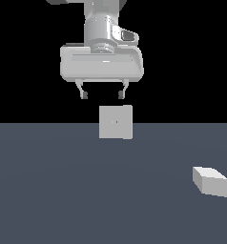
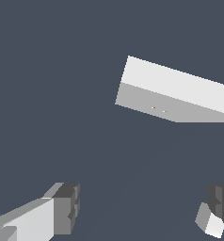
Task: Plug the charger into the wall socket.
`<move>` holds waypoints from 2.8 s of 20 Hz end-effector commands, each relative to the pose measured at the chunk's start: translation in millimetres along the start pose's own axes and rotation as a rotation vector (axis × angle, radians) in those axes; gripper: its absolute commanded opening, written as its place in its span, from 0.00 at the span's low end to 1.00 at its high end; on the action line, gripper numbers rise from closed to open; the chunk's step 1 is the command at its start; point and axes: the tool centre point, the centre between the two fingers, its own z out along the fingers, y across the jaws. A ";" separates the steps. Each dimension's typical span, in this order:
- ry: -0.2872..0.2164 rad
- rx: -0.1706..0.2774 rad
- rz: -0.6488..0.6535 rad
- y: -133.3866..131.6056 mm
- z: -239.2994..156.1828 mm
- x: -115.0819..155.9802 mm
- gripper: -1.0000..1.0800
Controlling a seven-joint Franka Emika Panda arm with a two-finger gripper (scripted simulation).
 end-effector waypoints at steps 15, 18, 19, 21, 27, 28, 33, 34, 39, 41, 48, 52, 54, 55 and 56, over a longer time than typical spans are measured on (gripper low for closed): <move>0.002 0.001 0.106 53.0 30.1 -34.6 0.96; 0.003 0.001 0.159 78.2 45.3 -53.8 0.96; 0.003 0.001 0.178 87.2 51.0 -61.3 0.96; 0.003 0.002 0.215 104.0 61.8 -75.8 0.96; 0.005 0.002 0.303 141.9 88.2 -112.6 0.96; 0.005 0.003 0.314 146.4 91.5 -117.3 0.96; 0.005 0.003 0.351 161.1 103.0 -133.5 0.96; 0.005 0.004 0.354 162.5 104.2 -135.1 0.96; 0.005 0.005 0.355 162.9 105.2 -135.1 0.96; 0.004 0.005 0.356 163.3 105.3 -135.5 0.96; 0.004 0.005 0.356 162.9 119.4 -136.2 0.96; 0.005 0.006 0.355 162.1 138.2 -136.8 0.96; 0.005 0.006 0.355 162.0 145.8 -136.8 0.96; 0.005 0.006 0.355 161.8 148.7 -136.7 0.96; 0.005 0.006 0.355 161.8 151.1 -136.7 0.96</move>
